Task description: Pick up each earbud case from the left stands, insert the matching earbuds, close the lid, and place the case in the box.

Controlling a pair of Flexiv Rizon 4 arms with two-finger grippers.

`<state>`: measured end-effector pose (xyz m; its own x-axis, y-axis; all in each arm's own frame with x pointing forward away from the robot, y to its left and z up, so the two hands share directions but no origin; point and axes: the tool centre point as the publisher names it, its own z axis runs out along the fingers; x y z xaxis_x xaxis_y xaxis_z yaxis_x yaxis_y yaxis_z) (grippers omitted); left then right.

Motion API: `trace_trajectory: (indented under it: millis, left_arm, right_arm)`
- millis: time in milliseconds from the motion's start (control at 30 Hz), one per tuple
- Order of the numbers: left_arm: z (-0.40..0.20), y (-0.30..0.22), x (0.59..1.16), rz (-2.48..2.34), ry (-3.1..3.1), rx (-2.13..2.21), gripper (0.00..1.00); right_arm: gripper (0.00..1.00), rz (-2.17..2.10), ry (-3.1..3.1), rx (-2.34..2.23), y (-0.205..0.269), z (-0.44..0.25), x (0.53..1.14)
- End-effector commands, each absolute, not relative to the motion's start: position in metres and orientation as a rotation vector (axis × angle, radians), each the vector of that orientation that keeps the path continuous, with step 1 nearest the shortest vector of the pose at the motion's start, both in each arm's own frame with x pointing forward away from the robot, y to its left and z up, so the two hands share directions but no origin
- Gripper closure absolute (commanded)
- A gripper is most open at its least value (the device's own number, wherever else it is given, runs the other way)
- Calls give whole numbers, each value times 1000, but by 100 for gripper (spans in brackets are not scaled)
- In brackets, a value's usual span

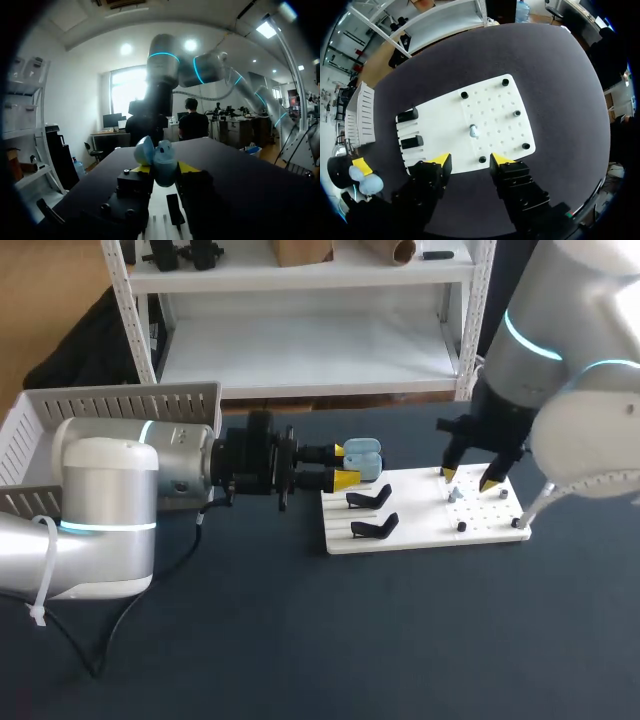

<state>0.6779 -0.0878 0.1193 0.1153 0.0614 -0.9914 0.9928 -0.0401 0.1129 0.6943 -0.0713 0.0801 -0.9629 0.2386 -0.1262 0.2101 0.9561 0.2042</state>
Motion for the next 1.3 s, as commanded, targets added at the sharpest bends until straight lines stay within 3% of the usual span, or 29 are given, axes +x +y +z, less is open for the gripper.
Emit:
trace_trajectory:
  millis: [33, 1300]
  left_arm:
    - [118, -88, 678, -1117, 1151, 1332, 100]
    - [118, -88, 678, -1117, 1151, 1332, 100]
  right_arm:
    - [52, 303, 2971, 366, -71, 68, 705]
    - [75, 440, 2925, 415, -74, 34, 716]
